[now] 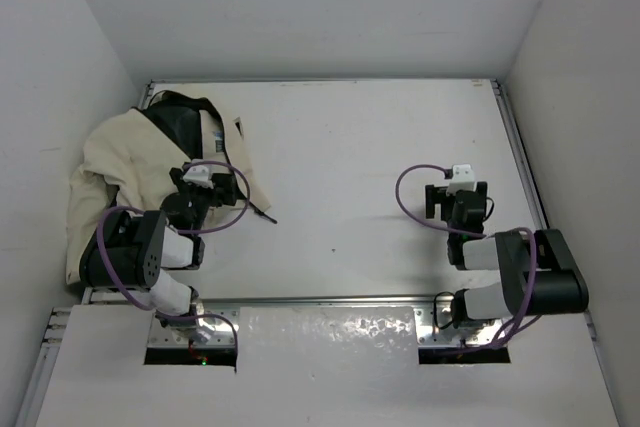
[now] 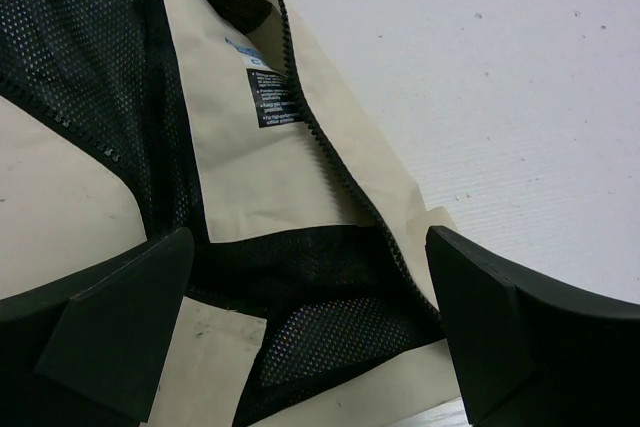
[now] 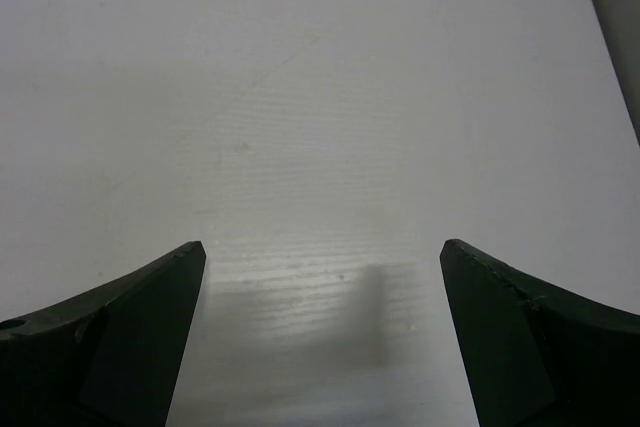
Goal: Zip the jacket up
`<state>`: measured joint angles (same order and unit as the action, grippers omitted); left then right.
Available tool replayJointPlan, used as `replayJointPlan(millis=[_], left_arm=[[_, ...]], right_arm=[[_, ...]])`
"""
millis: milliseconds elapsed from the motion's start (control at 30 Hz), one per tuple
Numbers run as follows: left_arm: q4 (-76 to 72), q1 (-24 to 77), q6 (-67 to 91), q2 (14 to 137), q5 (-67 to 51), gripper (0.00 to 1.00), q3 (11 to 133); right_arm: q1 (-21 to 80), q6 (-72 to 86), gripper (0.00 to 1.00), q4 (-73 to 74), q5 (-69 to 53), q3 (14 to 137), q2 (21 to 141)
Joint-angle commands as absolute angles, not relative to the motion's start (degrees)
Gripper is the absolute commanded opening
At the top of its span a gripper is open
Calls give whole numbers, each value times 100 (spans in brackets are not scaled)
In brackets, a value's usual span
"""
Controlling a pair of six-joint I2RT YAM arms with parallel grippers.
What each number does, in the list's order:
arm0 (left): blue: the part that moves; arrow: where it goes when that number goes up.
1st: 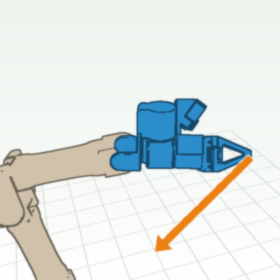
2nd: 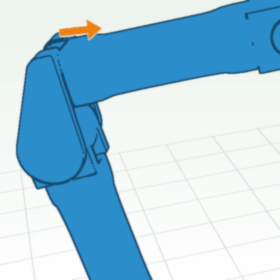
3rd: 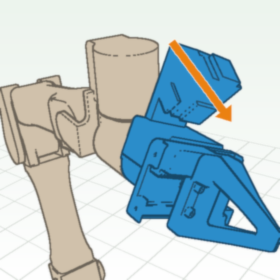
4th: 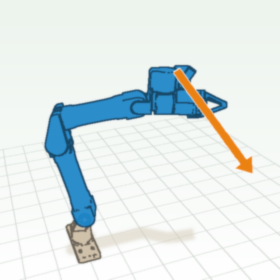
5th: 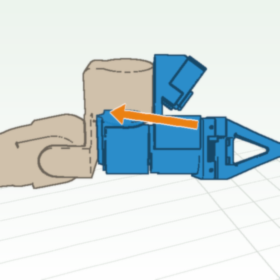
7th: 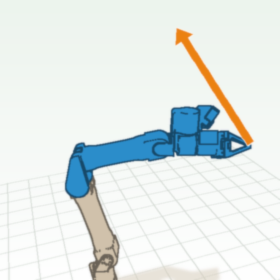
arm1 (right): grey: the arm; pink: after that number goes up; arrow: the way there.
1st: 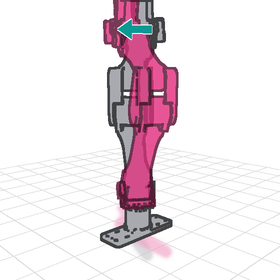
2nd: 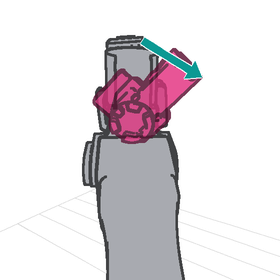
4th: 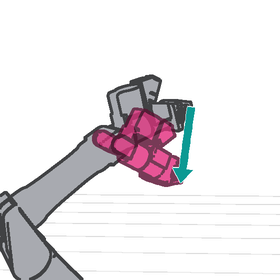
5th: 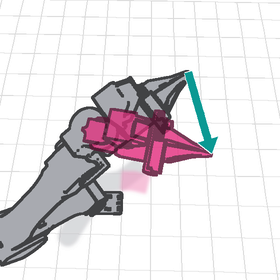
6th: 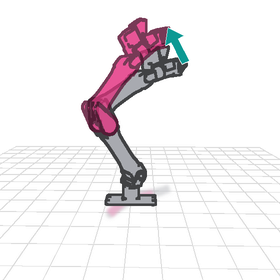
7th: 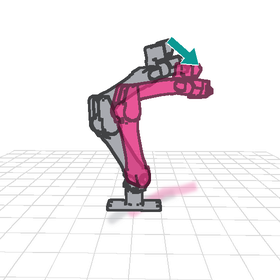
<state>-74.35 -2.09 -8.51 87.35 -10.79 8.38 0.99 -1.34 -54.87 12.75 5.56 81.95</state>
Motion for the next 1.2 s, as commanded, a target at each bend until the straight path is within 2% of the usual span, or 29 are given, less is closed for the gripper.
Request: replayJointPlan(millis=[0, 100, 133, 200, 233, 267, 300, 333, 433, 567, 633, 700, 967, 1167], left_arm=[[-7787, -220, -774, 8701, -1169, 100, 932], [-7787, -220, -834, 8692, -1282, 100, 967], [-7657, -220, -939, 8571, -1570, 96, 949], [-7664, -211, -810, 8447, -1337, 89, 975], [-6028, -263, -870, 7724, -1684, 79, 1193], [-5063, -272, -522, 7525, -1975, 72, 2326], [-2861, -490, -292, 7506, -2674, 66, 3147], [-2247, -483, -160, 7549, -2785, 50, 4234], [-736, -220, -62, 7576, -2102, 40, 5217], [657, -35, -53, 7883, -1539, 41, 5669], [1009, 114, 130, 8137, -1294, 50, 5687], [1168, 123, 114, 8357, -1178, 55, 5669], [1266, 237, 62, 8780, -897, 55, 5502], [1108, 255, 378, 9342, -421, 55, 5528]], right_arm=[[114, -71, 99, -4537, 1213, 1106, 7647], [114, -44, 99, -3896, 794, 1274, 7287], [114, 226, 99, -3528, 600, 1440, 7190], [123, 439, 99, -3315, 187, 1668, 6962], [123, 518, 99, -3166, -181, 1766, 6917], [114, 797, 96, -3060, -272, 1871, 6882], [123, 948, 87, -2945, -325, 2107, 6847], [140, 1071, 81, -2744, -430, 2240, 6847], [333, 1362, 65, -2418, -519, 2627, 6838], [904, 1319, 59, -2128, -204, 2786, 6706], [1263, 1257, 59, -1961, -9, 2839, 6601], [1441, 1230, 59, -1916, 281, 2856, 6522], [2293, 1117, 59, -1863, 632, 2821, 6354], [2654, 1011, 61, -1863, 651, 2909, 6749]])
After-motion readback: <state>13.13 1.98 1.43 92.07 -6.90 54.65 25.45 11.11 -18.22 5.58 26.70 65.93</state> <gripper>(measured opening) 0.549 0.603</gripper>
